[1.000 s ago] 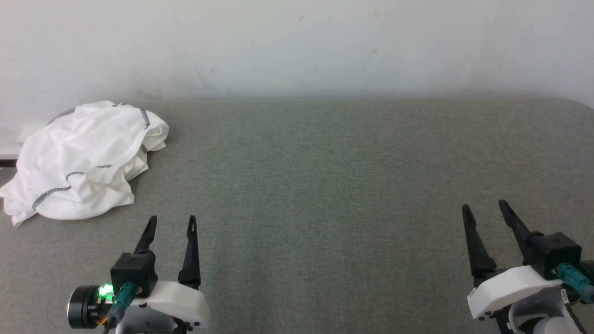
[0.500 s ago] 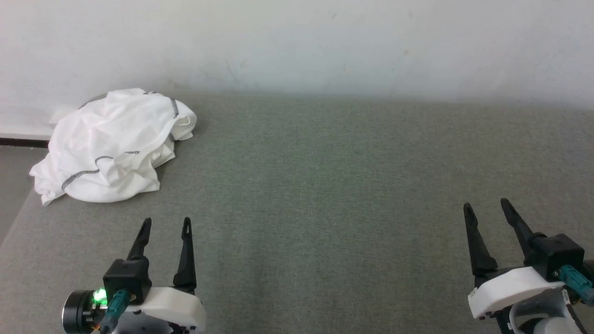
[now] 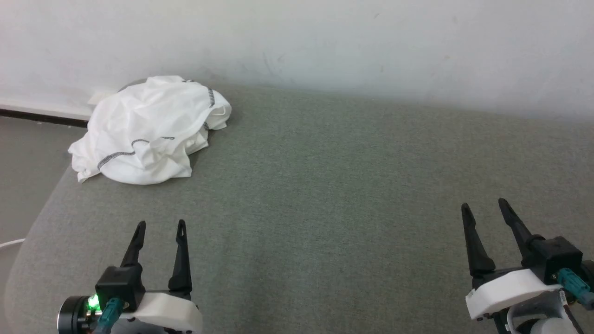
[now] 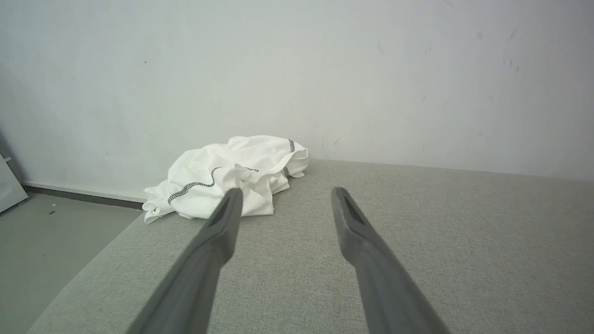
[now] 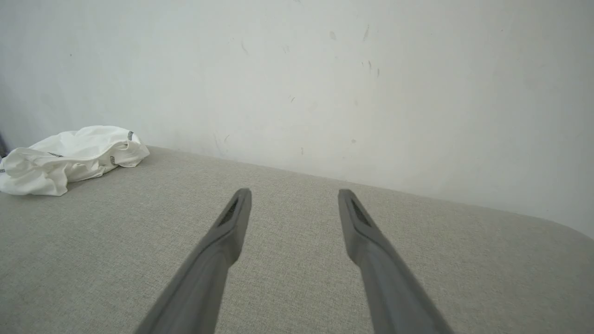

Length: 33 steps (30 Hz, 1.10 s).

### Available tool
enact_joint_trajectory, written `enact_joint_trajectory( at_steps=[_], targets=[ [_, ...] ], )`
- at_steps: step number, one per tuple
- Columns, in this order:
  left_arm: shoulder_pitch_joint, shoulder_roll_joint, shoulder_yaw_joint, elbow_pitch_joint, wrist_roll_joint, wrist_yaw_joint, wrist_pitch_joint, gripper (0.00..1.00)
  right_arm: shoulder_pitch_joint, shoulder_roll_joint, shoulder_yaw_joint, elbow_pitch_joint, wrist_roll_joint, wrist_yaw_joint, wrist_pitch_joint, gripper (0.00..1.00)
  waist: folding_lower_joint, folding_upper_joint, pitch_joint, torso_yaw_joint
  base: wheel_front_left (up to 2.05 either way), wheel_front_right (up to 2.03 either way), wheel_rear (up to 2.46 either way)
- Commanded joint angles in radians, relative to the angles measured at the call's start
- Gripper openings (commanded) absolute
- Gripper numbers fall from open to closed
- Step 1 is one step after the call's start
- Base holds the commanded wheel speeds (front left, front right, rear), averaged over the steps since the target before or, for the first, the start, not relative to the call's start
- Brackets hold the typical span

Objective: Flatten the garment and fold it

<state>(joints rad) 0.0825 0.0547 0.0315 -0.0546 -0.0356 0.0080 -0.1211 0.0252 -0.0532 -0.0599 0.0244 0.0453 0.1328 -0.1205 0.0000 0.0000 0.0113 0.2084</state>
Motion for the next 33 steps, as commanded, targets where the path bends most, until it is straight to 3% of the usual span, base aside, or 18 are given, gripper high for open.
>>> enact_joint_trajectory(
  at_steps=[1, 33],
  targets=[
    [0.020, -0.002, 0.007, -0.008, -0.006, -0.009, -0.012, 1.00, 0.003, 0.001, 0.003, 0.004, 0.003, -0.001, -0.012, 1.00, 0.0000, 0.0000, 0.001, 0.024, 0.00, 0.00, 0.00],
    [0.075, -0.004, 0.065, -0.009, -0.026, -0.054, -0.077, 1.00, 0.021, 0.002, 0.045, 0.053, 0.031, -0.002, -0.077, 1.00, 0.0000, 0.0000, -0.035, 0.230, 0.00, 0.00, 0.00]
  ],
)
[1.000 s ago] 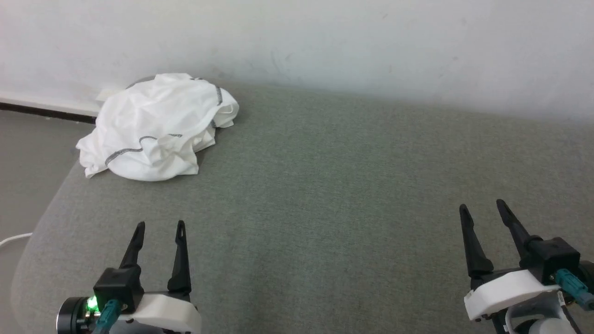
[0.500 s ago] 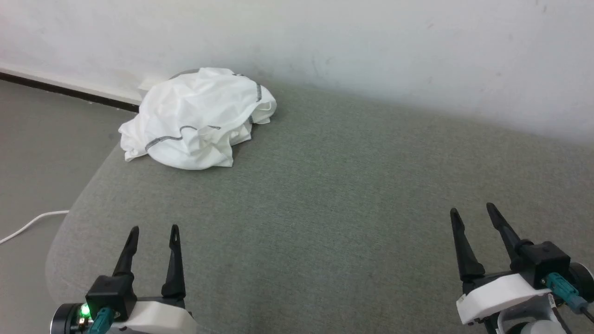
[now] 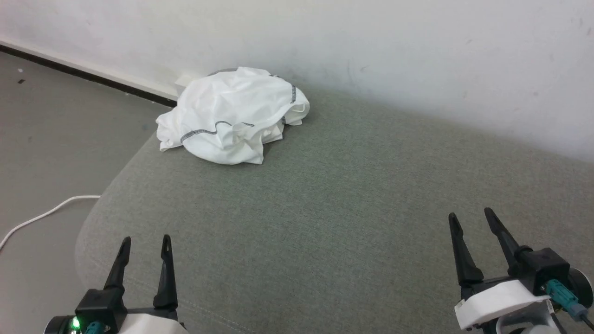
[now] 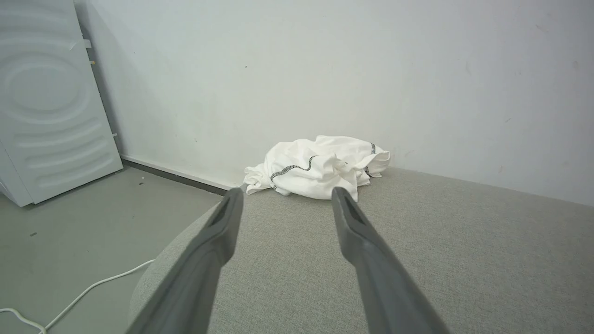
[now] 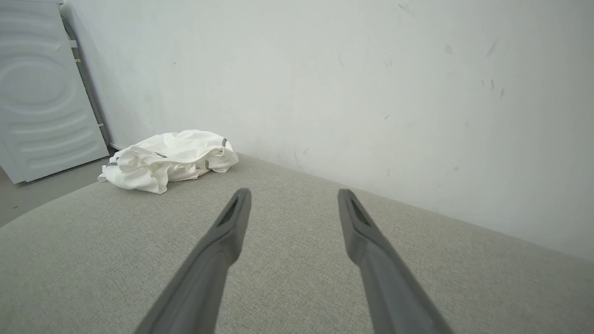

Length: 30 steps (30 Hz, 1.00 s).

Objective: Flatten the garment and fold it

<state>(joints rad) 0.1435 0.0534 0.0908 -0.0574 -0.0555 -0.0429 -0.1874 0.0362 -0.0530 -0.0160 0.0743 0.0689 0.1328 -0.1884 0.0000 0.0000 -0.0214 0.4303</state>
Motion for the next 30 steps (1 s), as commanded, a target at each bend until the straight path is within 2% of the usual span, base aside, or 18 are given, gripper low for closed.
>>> enact_joint_trajectory(
  at_steps=[1, 30],
  targets=[
    [0.015, -0.002, 0.008, -0.006, -0.007, -0.005, -0.012, 1.00, 0.010, 0.002, 0.002, 0.004, 0.008, -0.002, -0.011, 1.00, 0.0000, 0.0000, -0.003, 0.012, 0.00, 0.00, 0.00],
    [0.046, -0.003, 0.048, -0.015, -0.041, -0.031, -0.073, 1.00, 0.002, 0.003, -0.001, 0.021, 0.006, -0.002, -0.072, 1.00, 0.0000, 0.0000, 0.021, 0.127, 0.00, 0.00, 0.00]
  ],
)
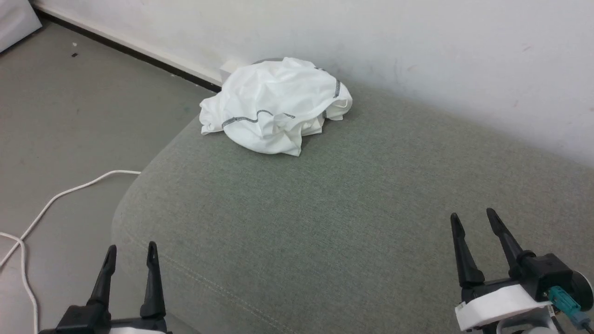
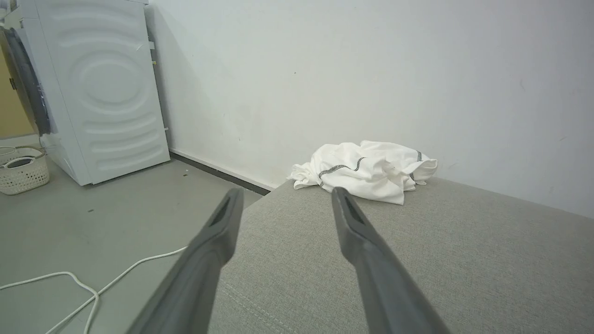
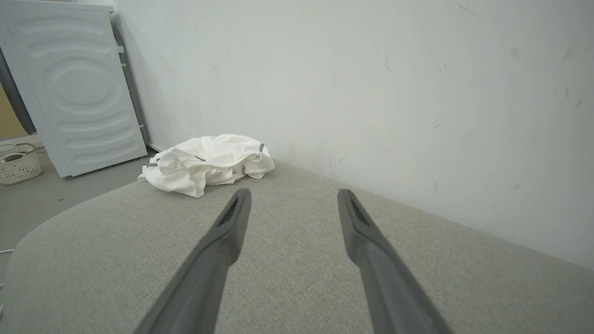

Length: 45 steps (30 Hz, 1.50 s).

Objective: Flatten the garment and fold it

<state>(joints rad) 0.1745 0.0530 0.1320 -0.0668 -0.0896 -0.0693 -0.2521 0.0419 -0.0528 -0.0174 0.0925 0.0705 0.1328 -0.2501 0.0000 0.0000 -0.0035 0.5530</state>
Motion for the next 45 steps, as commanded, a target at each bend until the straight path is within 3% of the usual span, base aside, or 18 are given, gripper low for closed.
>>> enact_joint_trajectory(
  at_steps=[1, 16, 22, 34, 40, 45],
  targets=[
    [0.016, -0.003, 0.008, -0.006, -0.008, -0.005, -0.010, 1.00, -0.005, 0.003, 0.002, 0.004, 0.003, -0.002, -0.012, 1.00, 0.0000, 0.0000, 0.004, 0.006, 0.00, 0.00, 0.00],
    [-0.008, -0.003, 0.002, -0.018, -0.038, -0.003, -0.010, 1.00, -0.011, 0.003, -0.005, -0.008, -0.019, -0.002, -0.012, 1.00, 0.0000, 0.0000, 0.023, -0.005, 0.00, 0.00, 0.00],
    [-0.125, 0.019, -0.003, -0.054, -0.056, -0.033, -0.010, 1.00, -0.017, 0.003, -0.017, -0.023, -0.039, -0.002, -0.012, 1.00, 0.0000, 0.0000, 0.054, -0.006, 0.00, 0.00, 0.00],
    [-0.631, 0.235, -0.051, 0.055, -0.161, -0.058, 0.185, 1.00, -0.101, 0.003, -0.019, -0.160, -0.122, -0.002, 0.047, 1.00, 0.0000, 0.0000, 0.229, -0.052, 0.00, 0.00, 0.00],
    [-0.837, 0.358, -0.096, 0.208, -0.209, -0.061, 0.269, 1.00, -0.149, 0.003, 0.027, -0.288, -0.177, -0.002, 0.115, 1.00, 0.0000, 0.0000, 0.323, -0.117, 0.00, 0.00, 0.00],
    [-0.945, 0.442, -0.171, 0.368, -0.314, -0.061, 0.333, 1.00, -0.178, 0.003, 0.054, -0.357, -0.203, -0.002, 0.160, 1.00, 0.0000, 0.0000, 0.401, -0.180, 0.00, 0.00, 0.00]
  ],
)
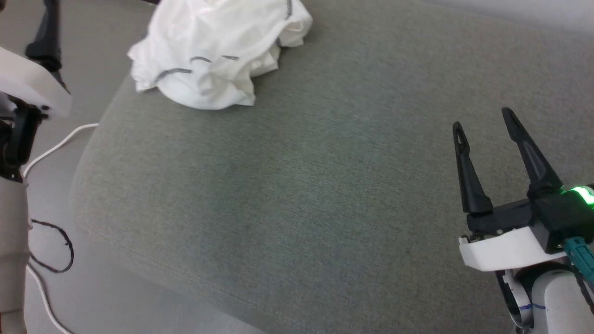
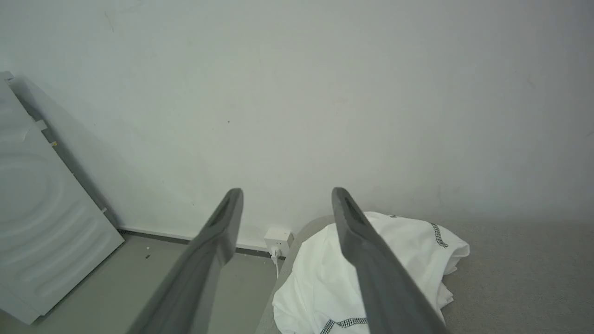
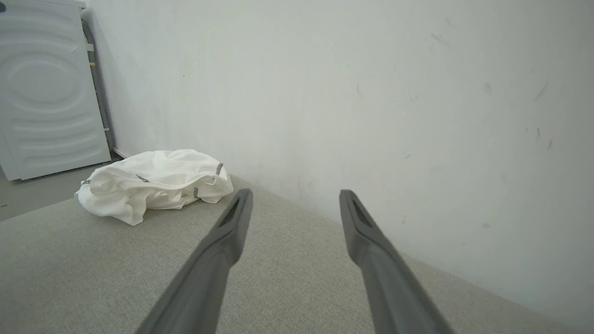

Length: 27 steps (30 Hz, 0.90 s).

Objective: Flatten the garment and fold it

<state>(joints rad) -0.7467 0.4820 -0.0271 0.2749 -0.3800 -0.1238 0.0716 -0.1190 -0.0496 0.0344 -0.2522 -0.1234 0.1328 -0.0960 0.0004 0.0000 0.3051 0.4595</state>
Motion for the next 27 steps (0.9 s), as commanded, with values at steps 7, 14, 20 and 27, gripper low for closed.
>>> enact_joint_trajectory(
  at_steps=[7, 14, 20, 27],
  targets=[
    [-0.123, 0.084, -0.092, 0.195, -0.207, -0.007, 0.094, 1.00, -0.044, -0.001, 0.015, -0.065, -0.035, -0.002, 0.037, 1.00, -0.0004, 0.0000, 0.195, -0.172, 0.00, 0.00, 0.00],
    [-0.167, 0.094, -0.180, 0.268, -0.382, -0.007, 0.181, 1.00, -0.041, -0.001, 0.011, -0.096, -0.052, -0.002, 0.049, 1.00, -0.0004, 0.0000, 0.258, -0.215, 0.00, 0.00, 0.00],
    [-0.179, 0.125, -0.246, 0.346, -0.431, -0.007, 0.307, 1.00, -0.046, -0.001, 0.023, -0.119, -0.063, -0.002, 0.058, 1.00, -0.0004, 0.0000, 0.288, -0.241, 0.00, 0.00, 0.00],
    [-0.210, 0.113, -0.277, 0.462, -0.431, 0.015, 0.395, 0.42, -0.042, -0.001, 0.019, -0.143, -0.067, -0.002, 0.070, 1.00, -0.0004, 0.0000, 0.302, -0.263, 0.00, 0.00, 0.00]
  ],
)
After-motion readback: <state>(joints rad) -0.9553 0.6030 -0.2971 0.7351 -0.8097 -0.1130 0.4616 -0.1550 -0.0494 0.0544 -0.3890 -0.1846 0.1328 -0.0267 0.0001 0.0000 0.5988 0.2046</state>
